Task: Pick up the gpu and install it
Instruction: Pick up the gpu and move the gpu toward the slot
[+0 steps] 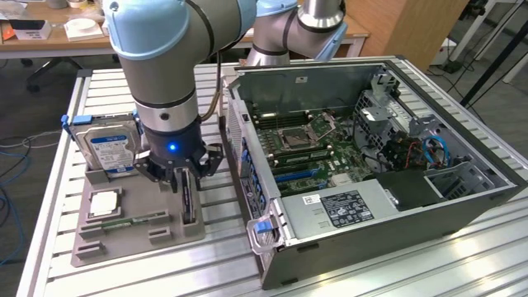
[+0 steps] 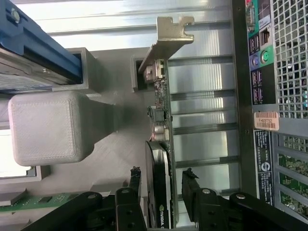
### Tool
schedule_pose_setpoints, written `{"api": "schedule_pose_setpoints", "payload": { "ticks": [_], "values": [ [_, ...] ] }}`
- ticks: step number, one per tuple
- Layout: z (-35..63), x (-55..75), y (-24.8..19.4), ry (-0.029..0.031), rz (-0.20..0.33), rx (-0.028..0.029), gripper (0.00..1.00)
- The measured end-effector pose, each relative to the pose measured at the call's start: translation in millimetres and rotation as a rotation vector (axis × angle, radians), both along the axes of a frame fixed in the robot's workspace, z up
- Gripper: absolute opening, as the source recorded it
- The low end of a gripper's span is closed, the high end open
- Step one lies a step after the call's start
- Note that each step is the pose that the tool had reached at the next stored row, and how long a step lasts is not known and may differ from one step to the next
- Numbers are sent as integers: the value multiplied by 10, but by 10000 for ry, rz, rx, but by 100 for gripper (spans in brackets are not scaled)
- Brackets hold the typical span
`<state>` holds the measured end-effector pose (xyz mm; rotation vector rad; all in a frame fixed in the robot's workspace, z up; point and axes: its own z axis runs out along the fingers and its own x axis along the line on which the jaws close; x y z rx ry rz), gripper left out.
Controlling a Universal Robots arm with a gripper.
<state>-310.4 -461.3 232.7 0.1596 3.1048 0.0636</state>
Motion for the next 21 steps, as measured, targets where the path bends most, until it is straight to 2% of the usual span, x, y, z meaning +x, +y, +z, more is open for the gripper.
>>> {"api": "schedule_pose_setpoints", "payload": {
  "ticks": [7,13,21],
  "values": [
    [-2,4,1,0,1,0,47],
    [-1,4,1,2,1,-1,28],
    [-2,4,1,0,1,0,27]
  ]
}}
